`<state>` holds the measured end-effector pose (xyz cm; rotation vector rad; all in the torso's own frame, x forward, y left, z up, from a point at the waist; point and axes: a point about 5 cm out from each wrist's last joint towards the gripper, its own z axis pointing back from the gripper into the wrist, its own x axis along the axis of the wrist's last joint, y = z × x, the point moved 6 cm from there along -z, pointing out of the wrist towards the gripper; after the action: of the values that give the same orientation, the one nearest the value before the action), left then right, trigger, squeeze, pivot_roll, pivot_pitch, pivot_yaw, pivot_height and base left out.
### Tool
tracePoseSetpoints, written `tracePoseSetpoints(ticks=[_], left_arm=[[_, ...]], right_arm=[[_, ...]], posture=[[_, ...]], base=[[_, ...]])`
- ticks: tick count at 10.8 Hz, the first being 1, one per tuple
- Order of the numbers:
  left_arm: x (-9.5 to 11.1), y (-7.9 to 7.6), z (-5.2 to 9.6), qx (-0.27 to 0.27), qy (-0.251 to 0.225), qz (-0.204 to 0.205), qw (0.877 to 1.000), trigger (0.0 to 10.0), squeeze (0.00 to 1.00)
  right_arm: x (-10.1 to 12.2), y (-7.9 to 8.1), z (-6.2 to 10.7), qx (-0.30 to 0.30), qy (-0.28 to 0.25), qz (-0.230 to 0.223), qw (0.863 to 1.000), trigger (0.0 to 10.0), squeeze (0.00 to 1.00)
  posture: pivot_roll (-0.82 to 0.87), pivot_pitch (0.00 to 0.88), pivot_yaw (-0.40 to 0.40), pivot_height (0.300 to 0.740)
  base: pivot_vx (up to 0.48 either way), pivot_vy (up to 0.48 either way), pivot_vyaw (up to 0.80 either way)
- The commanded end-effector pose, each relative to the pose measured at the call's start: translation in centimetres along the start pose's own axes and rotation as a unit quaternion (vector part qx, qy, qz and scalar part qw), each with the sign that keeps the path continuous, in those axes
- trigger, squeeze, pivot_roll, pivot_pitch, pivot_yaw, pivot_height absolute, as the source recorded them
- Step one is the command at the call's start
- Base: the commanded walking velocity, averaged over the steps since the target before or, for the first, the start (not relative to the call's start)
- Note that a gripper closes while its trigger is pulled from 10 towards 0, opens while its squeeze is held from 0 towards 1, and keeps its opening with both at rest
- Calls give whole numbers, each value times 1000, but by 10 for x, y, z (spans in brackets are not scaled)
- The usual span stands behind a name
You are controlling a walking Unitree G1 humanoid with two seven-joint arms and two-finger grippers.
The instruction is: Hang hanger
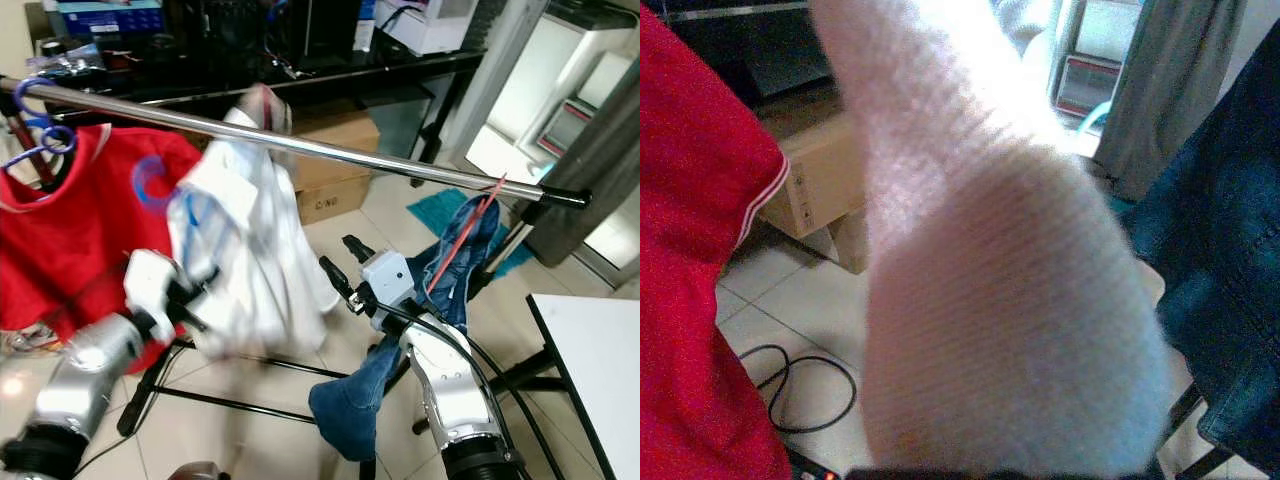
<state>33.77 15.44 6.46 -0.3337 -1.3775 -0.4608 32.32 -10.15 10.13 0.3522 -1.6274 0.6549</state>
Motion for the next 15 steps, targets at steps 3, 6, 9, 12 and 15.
tracePoseSetpoints(ticks=[3, 6, 9, 12, 15], left_arm=[[27, 5, -5, -6, -26, -1, 1000, 10000, 0], [13, 15, -8, -5, 48, 2, 999, 10000, 0], [39, 34, -8, 35, -2, -2, 999, 10000, 0], [62, 44, -7, 41, -24, -35, 998, 10000, 0], [52, 58, -9, 52, 30, -43, 997, 10000, 0]], right_arm=[[8, -6, -3, 4, -9, 12, 1000, 10000, 0], [8, -4, -3, 10, -7, 14, 1000, 10000, 0], [9, -1, -4, 16, -9, 11, 1000, 10000, 0], [11, 3, -7, 20, -14, 8, 1000, 10000, 0], [11, 6, -10, 23, -16, 5, 1000, 10000, 0]], posture=[[239, 21, -114, 740], [244, 31, -120, 740], [248, 41, -122, 740], [256, 52, -118, 740], [263, 62, -109, 740]], base=[[0, 0, 0], [0, 0, 0], [0, 0, 0], [0, 0, 0], [0, 0, 0]])
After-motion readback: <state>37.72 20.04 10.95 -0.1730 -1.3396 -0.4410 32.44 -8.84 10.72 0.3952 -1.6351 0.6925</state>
